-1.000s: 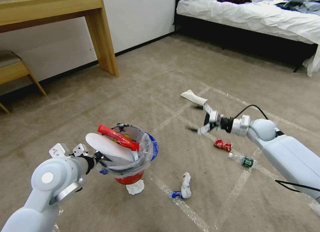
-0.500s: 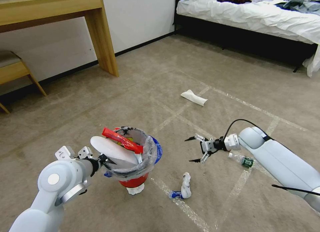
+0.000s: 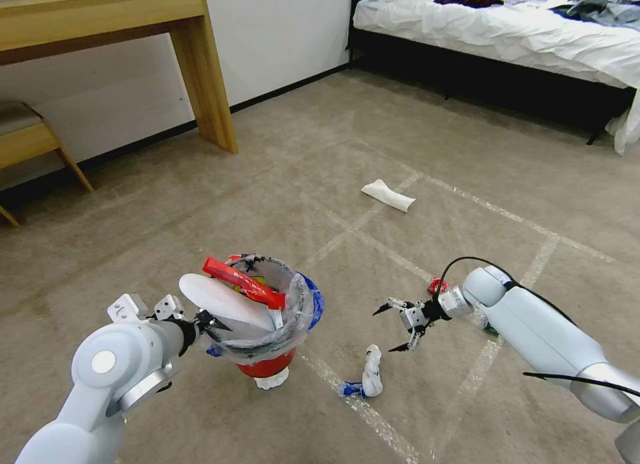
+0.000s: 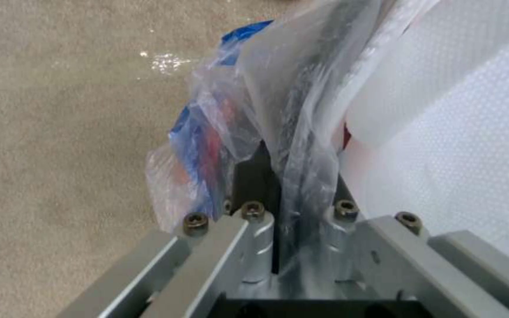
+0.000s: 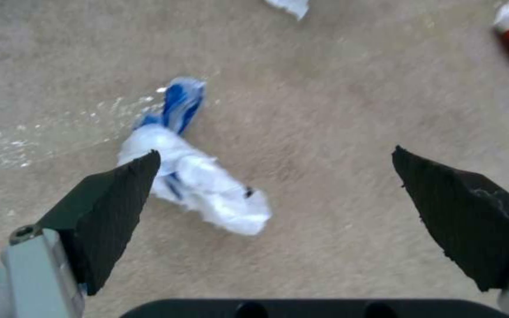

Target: Pick up the trash bin and place the garbage on the floor into it.

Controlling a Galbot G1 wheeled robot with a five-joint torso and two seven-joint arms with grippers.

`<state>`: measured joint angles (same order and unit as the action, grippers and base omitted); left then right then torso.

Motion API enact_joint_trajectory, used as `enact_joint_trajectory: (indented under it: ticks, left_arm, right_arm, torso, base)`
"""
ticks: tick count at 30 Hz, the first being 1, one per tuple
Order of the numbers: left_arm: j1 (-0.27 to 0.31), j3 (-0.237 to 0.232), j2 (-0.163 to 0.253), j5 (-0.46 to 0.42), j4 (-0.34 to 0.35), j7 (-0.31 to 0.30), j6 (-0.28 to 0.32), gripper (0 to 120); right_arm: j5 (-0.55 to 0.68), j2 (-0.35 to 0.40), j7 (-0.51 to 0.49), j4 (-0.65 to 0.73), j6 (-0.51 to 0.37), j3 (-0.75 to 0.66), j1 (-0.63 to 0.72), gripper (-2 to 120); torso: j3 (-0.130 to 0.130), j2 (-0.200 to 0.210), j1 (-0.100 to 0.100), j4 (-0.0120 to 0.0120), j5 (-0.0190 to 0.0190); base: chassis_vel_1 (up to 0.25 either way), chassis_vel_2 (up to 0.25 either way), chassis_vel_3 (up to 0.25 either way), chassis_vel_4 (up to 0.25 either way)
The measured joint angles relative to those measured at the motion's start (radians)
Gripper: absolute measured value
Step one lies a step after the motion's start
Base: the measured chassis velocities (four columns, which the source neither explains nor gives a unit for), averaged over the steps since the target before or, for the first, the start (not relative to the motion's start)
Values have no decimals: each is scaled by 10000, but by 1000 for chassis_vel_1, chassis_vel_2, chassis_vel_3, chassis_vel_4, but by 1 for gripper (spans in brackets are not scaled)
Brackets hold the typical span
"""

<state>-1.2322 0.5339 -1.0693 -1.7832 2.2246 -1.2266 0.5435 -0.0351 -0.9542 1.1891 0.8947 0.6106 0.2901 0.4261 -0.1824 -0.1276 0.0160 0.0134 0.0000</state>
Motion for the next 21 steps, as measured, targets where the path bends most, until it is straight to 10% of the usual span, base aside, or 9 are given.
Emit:
enact_joint_trajectory:
  ticks: [21]
  left_arm:
    - [-19,-4,-101,169,-52,-1,-20,4]
  right_arm:
    - [-2835,-784,-131,-837,938,101,-502,100]
  torso:
    - [0,0,0,-1,0]
  base:
    - [0,0,0,0]
